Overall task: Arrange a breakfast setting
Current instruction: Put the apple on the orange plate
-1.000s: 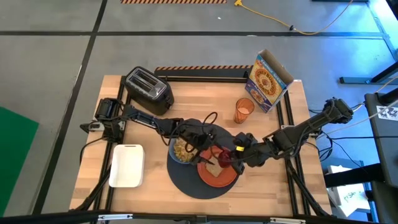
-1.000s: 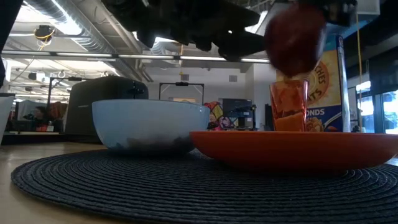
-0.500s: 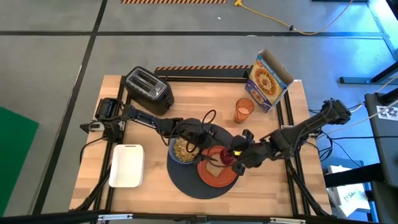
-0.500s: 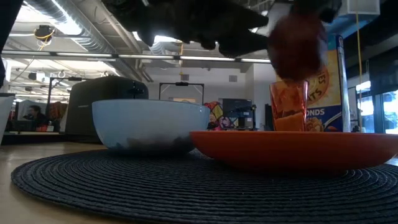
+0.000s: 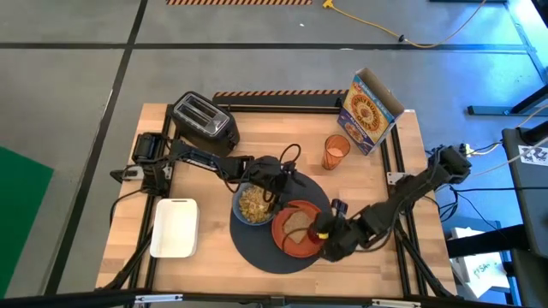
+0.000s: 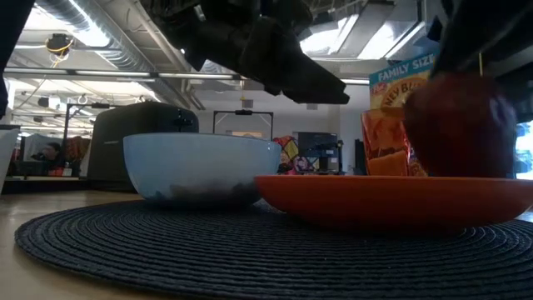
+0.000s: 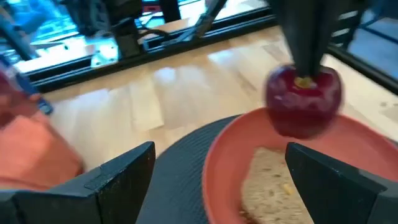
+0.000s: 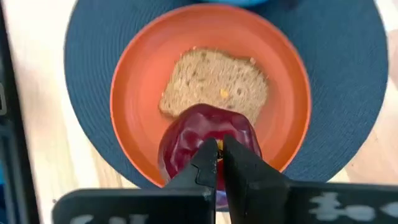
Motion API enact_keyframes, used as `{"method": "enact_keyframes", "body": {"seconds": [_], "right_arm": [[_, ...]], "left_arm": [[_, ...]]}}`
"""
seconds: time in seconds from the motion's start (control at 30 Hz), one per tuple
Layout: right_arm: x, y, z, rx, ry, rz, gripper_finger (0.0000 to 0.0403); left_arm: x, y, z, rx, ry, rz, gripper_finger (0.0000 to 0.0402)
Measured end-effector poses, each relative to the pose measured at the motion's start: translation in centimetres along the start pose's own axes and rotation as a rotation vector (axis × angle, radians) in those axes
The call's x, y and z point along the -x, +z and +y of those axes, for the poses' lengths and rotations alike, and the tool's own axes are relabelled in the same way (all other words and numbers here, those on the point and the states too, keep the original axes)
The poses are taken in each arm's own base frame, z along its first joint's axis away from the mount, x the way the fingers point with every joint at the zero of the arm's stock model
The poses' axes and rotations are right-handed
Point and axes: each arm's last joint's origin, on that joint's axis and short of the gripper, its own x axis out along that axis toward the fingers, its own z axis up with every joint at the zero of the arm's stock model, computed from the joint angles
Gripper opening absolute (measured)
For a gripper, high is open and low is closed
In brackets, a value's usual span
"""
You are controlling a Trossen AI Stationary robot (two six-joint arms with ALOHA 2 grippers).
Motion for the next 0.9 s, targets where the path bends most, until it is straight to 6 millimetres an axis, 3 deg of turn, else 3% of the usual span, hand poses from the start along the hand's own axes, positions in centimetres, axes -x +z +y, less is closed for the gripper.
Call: {"method": "enact_keyframes", "body": {"seconds": [0.23,0.57,0.7,0.9], "right_arm": [[-2.3,-1.9,1.7,0.047,-0.074,0.008,0.0003],[-2.9,-2.6,2.3,0.060,-0.105,0.001,0.0007],[-2.9,-2.7,2.3,0.061,-0.094,0.027,0.0032],[-2.7,-2.7,2.1,0.063,-0.106,0.033,0.0103]], "left_arm": [[0.7,0.7,0.4,-0.025,0.101,0.005,0.0357],[3.8,2.9,0.7,-0.088,0.226,0.052,0.0357],[5.0,3.5,0.8,-0.096,0.261,0.085,0.0357],[6.2,3.7,1.3,-0.084,0.314,0.127,0.0357]]}}
